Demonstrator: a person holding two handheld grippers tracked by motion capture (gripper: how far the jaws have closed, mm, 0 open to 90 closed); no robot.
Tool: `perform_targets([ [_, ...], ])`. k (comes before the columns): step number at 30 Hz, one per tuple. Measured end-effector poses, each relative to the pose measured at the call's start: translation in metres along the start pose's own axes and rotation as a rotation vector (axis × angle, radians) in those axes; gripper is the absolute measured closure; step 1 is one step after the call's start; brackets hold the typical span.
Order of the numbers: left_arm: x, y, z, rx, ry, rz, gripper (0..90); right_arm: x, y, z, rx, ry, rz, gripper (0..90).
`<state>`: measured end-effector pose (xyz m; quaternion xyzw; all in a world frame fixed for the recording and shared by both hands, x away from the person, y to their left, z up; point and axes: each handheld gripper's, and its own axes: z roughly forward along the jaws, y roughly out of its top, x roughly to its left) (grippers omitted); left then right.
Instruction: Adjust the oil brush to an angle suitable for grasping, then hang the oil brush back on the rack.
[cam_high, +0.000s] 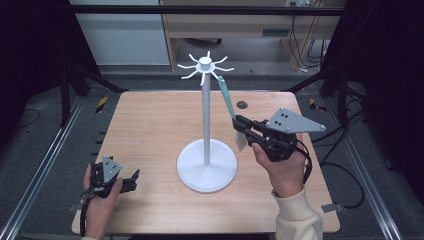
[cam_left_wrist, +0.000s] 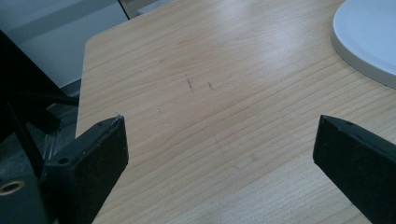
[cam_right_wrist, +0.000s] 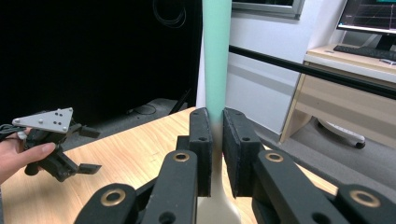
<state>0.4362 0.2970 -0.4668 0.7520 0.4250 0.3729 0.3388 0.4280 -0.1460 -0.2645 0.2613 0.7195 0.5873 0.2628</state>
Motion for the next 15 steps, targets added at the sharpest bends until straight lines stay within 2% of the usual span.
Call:
perform_targets([
  [5, -0.001, 0.000, 0.001, 0.006, -0.006, 0.003, 2.9, 0.003, 0.000, 0.009, 0.010, 0.005, 0.007, 82.5],
  [15, -0.001, -0.001, 0.001, 0.009, -0.007, 0.006, 2.9, 0.003, 0.000, 0.020, 0.014, -0.016, 0.016, 82.5],
])
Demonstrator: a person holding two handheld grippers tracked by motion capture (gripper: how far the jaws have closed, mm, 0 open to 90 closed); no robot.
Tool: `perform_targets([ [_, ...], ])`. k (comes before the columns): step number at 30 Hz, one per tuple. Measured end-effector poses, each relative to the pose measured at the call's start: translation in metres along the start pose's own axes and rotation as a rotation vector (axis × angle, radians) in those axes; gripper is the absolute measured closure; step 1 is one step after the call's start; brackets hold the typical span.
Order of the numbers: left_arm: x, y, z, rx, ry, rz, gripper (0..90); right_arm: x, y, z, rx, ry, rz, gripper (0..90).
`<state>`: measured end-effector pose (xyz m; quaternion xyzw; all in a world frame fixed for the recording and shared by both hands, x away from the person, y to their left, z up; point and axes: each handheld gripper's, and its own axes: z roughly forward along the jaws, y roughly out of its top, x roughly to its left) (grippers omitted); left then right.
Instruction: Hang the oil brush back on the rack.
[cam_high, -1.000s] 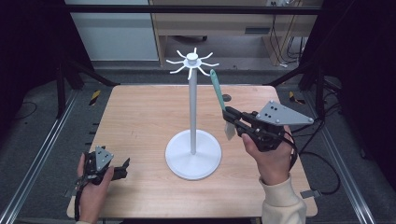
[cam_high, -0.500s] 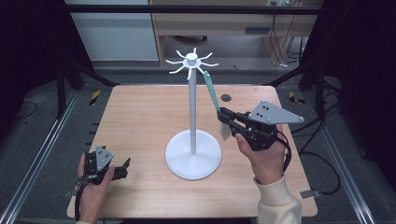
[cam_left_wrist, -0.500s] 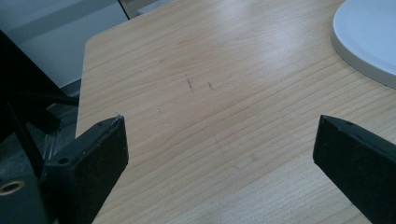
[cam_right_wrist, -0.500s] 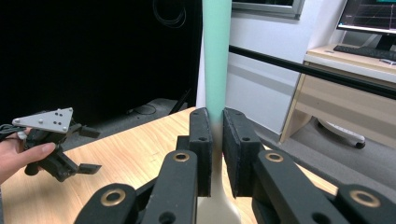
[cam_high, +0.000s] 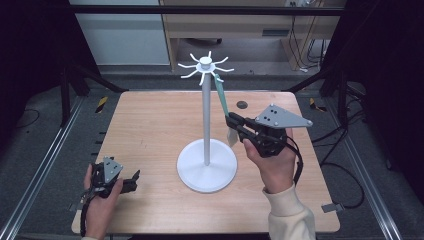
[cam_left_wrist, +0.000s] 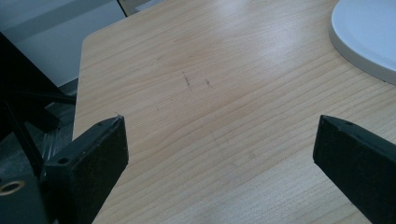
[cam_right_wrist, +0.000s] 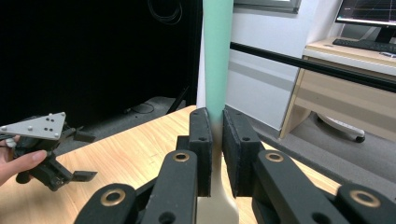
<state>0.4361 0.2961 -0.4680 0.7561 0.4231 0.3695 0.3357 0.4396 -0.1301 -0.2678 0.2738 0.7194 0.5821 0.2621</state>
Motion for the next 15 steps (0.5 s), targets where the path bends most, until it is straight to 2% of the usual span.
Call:
perform_targets([
  [8, -0.0005, -0.0001, 0.0003, 0.003, 0.000, 0.002, 2.9, 0.0017, 0.0006, 0.0099, -0.003, 0.005, 0.004, 82.5],
  [15, -0.0005, -0.0001, 0.0006, 0.002, -0.003, 0.002, 2.9, 0.0005, -0.0011, 0.0108, 0.002, 0.001, 0.004, 82.5],
])
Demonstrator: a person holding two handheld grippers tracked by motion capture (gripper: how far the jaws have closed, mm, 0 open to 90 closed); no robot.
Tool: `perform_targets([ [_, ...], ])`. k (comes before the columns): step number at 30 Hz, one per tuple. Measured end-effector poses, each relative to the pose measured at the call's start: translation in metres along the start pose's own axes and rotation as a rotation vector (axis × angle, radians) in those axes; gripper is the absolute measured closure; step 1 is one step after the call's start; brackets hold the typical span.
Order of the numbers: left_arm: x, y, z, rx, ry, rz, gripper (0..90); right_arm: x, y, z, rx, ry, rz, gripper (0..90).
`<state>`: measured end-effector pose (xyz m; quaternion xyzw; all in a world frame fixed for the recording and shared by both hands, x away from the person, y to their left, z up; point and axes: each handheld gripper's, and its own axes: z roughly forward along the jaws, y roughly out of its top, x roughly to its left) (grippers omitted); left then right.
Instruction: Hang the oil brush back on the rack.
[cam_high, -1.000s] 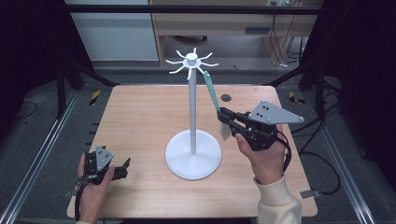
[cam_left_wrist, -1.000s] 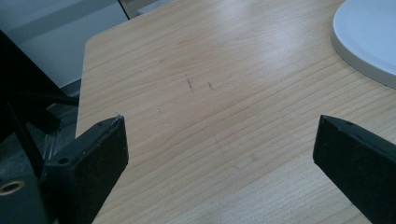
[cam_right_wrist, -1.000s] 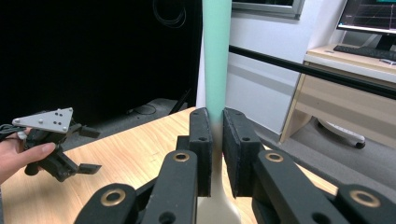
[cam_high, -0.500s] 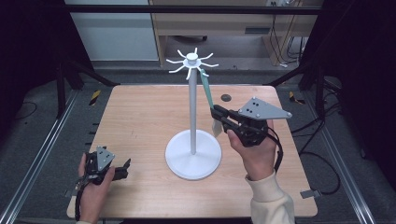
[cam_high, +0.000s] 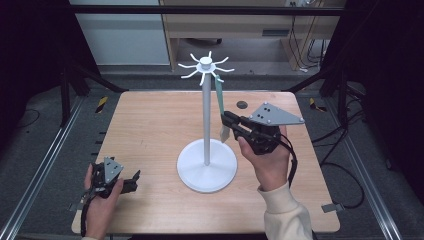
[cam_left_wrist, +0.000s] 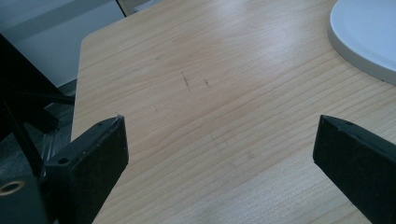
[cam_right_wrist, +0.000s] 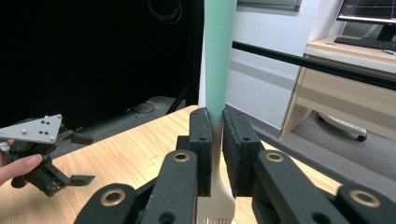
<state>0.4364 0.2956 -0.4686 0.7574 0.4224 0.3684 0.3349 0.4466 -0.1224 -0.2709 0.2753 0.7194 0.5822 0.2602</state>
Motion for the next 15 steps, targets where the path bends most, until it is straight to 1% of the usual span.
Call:
perform_targets([
  [6, -0.0017, 0.0006, 0.0004, 0.002, -0.004, 0.005, 2.9, 0.0006, -0.0004, 0.0023, 0.000, 0.000, -0.001, 82.4],
  [11, -0.0008, -0.0002, 0.0019, 0.009, -0.006, 0.005, 2.9, 0.0008, 0.0007, 0.0051, 0.003, -0.001, -0.015, 82.3],
  [15, -0.0003, -0.0004, 0.0012, 0.006, -0.003, -0.001, 2.9, -0.0004, 0.0001, 0.0055, 0.000, 0.000, -0.008, 82.3],
])
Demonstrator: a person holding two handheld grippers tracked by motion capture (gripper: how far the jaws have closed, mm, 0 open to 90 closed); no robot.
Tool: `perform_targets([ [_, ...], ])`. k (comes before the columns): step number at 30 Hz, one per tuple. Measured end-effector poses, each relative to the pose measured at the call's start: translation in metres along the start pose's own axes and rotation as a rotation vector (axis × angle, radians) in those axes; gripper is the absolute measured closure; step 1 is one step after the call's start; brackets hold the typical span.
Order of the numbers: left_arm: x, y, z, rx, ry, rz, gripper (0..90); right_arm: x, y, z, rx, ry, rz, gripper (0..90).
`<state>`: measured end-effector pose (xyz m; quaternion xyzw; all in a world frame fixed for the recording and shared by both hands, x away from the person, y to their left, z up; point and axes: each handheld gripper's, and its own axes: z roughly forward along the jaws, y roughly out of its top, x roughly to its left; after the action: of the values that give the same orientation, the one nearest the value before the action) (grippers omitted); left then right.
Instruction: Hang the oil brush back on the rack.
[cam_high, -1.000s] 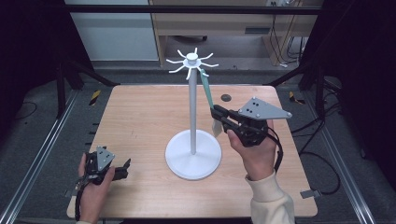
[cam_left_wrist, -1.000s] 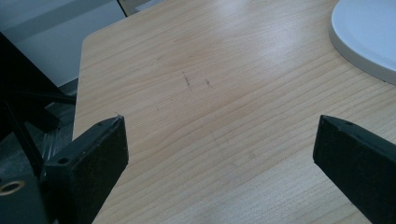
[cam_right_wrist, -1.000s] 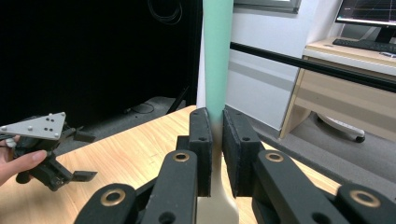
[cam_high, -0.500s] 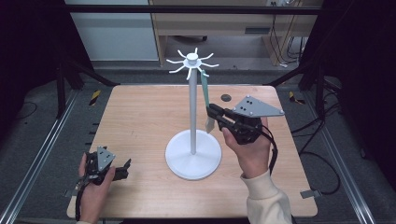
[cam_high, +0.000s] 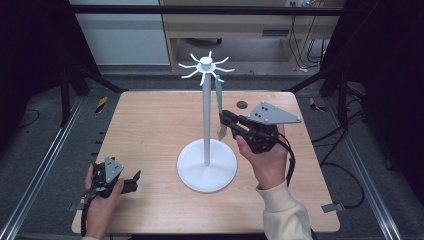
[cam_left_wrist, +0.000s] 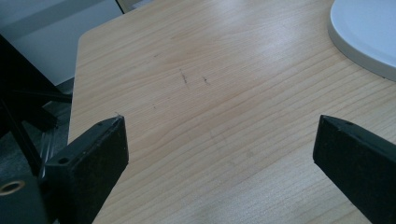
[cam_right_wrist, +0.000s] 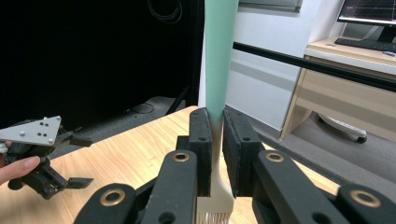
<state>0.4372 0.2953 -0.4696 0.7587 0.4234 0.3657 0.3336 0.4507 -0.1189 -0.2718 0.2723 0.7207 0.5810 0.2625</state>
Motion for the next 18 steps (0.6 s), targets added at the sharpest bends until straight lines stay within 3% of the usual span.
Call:
perform_targets([
  [14, -0.0014, -0.0002, -0.0008, -0.003, -0.002, 0.000, 2.9, 0.0025, -0.0009, 0.0008, -0.003, 0.001, -0.002, 79.5],
  [18, -0.0013, 0.0000, -0.0008, -0.001, -0.004, -0.001, 2.9, 0.0019, -0.0036, -0.0028, 0.007, -0.025, -0.010, 74.2],
])
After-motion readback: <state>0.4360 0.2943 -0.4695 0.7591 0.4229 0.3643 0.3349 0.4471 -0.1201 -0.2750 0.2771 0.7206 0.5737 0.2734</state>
